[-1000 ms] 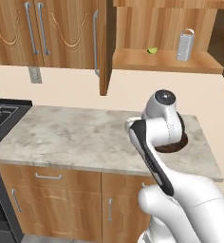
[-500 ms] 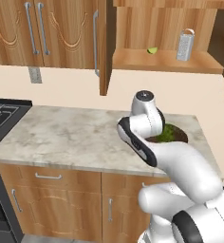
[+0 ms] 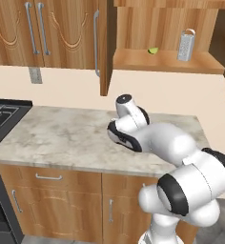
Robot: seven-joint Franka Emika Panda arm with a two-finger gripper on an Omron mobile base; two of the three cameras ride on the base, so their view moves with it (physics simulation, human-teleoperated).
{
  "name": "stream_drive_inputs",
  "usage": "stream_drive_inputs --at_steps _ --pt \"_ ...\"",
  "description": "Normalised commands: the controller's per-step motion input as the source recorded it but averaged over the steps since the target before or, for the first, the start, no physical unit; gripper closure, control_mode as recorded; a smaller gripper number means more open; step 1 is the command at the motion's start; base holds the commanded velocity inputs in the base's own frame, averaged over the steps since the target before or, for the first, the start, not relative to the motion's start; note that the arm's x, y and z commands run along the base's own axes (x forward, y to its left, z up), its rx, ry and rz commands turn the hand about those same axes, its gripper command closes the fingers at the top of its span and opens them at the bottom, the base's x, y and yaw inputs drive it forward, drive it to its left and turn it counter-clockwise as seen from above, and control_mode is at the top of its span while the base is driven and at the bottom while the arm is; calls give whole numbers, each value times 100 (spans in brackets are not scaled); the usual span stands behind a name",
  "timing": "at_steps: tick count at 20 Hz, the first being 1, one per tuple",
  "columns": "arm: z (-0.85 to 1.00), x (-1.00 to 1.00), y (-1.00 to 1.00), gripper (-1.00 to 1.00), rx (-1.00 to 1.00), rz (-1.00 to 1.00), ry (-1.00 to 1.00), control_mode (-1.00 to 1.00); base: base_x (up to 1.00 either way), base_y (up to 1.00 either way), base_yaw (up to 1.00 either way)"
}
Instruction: Pick the cheese from the fridge and the cheese grater from the cabinet and place them next to the salad bowl.
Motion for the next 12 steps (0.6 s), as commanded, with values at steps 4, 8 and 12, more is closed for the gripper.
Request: stream_drive_inputs --at_steps 4,8,12 --pt "-14 20 0 100 1 -15 9 -100 0 0 0" --pt "-39 51 0 100 6 -20 0 -100 0 0 0" --pt "-32 32 -18 100 4 -4 -7 -100 0 0 0"
